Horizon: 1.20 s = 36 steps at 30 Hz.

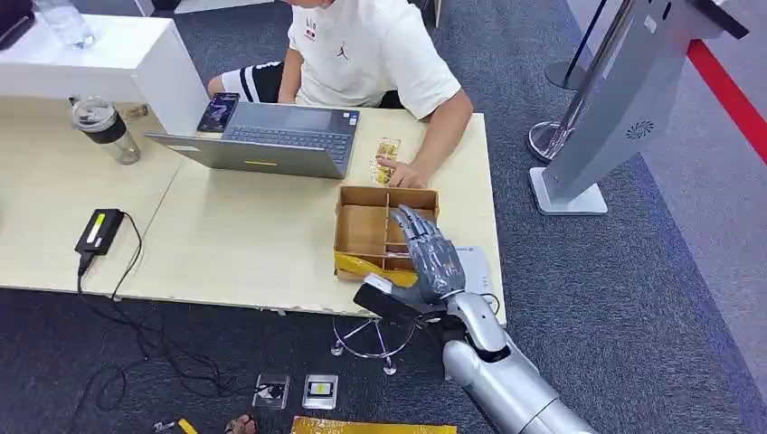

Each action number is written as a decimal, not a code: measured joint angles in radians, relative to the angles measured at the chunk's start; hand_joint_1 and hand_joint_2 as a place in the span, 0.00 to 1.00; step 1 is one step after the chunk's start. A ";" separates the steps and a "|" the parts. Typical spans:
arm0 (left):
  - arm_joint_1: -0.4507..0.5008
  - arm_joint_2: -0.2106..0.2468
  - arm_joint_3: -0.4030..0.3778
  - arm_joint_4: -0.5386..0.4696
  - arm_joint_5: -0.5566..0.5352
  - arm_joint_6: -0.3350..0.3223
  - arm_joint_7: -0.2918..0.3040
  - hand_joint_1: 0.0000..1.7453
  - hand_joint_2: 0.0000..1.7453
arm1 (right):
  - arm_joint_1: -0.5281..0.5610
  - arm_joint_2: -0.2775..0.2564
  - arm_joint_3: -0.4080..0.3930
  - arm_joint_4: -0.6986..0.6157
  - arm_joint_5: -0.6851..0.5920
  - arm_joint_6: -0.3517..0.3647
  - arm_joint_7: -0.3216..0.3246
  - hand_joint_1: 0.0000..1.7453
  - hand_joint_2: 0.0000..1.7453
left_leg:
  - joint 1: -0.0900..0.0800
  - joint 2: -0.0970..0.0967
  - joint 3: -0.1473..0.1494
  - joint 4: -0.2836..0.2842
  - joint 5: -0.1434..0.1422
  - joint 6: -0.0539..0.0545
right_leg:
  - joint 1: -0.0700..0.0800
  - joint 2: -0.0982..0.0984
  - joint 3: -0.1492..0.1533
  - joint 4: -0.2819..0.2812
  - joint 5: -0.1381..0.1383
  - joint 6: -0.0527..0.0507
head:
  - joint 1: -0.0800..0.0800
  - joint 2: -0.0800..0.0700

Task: Pass the card to the sensor for recognition and then transmit it.

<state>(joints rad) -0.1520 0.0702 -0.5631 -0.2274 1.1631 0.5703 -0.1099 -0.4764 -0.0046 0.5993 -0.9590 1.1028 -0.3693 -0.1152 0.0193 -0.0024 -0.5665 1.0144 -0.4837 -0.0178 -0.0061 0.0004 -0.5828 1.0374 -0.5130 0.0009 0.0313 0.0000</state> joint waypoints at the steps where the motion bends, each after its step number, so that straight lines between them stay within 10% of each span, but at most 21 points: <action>1: 0.000 0.000 0.000 0.000 0.000 0.000 0.000 0.00 1.00 | 0.000 0.000 0.000 0.000 0.004 -0.002 0.003 0.00 1.00 | 0.000 0.000 0.000 0.000 0.000 0.000 | 0.000 0.000 0.000 0.000 0.000 0.000 | 0.000 0.000; 36: 0.000 0.025 -0.003 0.010 -0.050 -0.035 -0.005 0.00 1.00 | 0.020 -0.018 -0.005 0.058 0.031 -0.048 0.082 0.19 1.00 | 0.000 0.000 0.000 0.000 0.000 0.000 | 0.000 0.000 0.000 0.000 0.000 0.000 | 0.000 0.000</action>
<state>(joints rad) -0.1522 0.0954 -0.5661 -0.2171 1.1128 0.5348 -0.1144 -0.4562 -0.0229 0.5943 -0.9007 1.1341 -0.4173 -0.0328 0.0193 -0.0023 -0.5663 1.0144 -0.4838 -0.0178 -0.0062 0.0005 -0.5829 1.0373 -0.5130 0.0009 0.0313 0.0000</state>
